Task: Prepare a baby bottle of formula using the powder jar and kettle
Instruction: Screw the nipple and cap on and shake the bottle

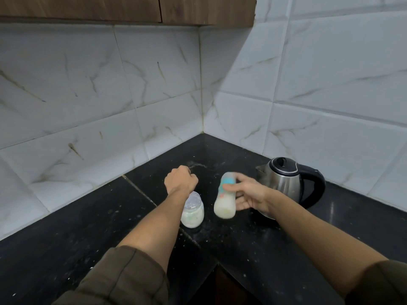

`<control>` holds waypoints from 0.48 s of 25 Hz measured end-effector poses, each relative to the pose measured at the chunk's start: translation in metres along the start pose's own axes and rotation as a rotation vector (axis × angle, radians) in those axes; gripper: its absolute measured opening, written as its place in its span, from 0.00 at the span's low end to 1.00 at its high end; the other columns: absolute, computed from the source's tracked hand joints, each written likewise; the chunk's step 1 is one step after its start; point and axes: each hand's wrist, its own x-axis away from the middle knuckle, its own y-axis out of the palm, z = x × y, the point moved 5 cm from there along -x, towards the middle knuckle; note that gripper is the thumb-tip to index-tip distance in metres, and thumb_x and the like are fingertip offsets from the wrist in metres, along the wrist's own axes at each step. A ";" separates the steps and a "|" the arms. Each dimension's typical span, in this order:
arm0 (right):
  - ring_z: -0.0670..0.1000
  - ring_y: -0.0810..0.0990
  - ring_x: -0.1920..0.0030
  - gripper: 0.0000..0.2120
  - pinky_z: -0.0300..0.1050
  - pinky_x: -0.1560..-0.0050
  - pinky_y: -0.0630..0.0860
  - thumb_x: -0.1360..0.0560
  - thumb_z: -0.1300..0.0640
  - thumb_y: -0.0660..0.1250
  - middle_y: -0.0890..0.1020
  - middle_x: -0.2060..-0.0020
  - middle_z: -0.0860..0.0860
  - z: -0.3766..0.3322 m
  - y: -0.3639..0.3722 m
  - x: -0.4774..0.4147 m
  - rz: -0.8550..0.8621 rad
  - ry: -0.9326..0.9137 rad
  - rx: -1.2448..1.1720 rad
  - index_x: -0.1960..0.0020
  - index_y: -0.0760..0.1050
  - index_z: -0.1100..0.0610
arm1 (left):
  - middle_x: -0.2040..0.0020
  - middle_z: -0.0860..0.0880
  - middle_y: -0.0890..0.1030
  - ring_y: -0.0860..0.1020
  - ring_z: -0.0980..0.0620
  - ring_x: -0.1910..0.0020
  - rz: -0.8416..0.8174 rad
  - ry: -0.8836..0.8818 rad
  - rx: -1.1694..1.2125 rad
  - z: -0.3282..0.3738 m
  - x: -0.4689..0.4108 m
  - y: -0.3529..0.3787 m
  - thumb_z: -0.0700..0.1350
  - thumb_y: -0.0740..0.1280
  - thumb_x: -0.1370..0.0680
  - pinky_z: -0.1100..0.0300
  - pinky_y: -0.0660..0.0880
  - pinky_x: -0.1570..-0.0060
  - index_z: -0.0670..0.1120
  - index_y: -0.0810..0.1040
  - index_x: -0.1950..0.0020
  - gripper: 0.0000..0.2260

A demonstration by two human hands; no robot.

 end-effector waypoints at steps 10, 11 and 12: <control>0.56 0.89 0.43 0.43 0.51 0.52 0.86 0.28 0.57 0.83 0.88 0.43 0.56 -0.010 -0.014 0.009 0.127 -0.356 -0.174 0.23 0.64 0.35 | 0.63 0.52 0.77 0.73 0.55 0.67 -0.010 0.000 -0.017 -0.002 0.002 0.000 0.48 0.66 0.20 0.56 0.75 0.59 0.49 0.84 0.46 0.08; 0.56 0.89 0.43 0.43 0.51 0.52 0.87 0.28 0.58 0.82 0.88 0.43 0.56 -0.011 -0.018 0.008 0.181 -0.372 -0.209 0.24 0.65 0.34 | 0.64 0.52 0.77 0.73 0.54 0.67 -0.008 -0.001 -0.021 -0.001 0.002 0.000 0.48 0.66 0.20 0.56 0.75 0.59 0.49 0.84 0.46 0.08; 0.56 0.89 0.43 0.42 0.51 0.52 0.87 0.29 0.58 0.83 0.88 0.43 0.56 -0.012 -0.015 0.009 0.161 -0.380 -0.168 0.25 0.66 0.33 | 0.64 0.52 0.77 0.74 0.53 0.66 -0.008 -0.001 -0.027 -0.001 0.002 0.000 0.48 0.66 0.20 0.56 0.76 0.58 0.49 0.84 0.46 0.08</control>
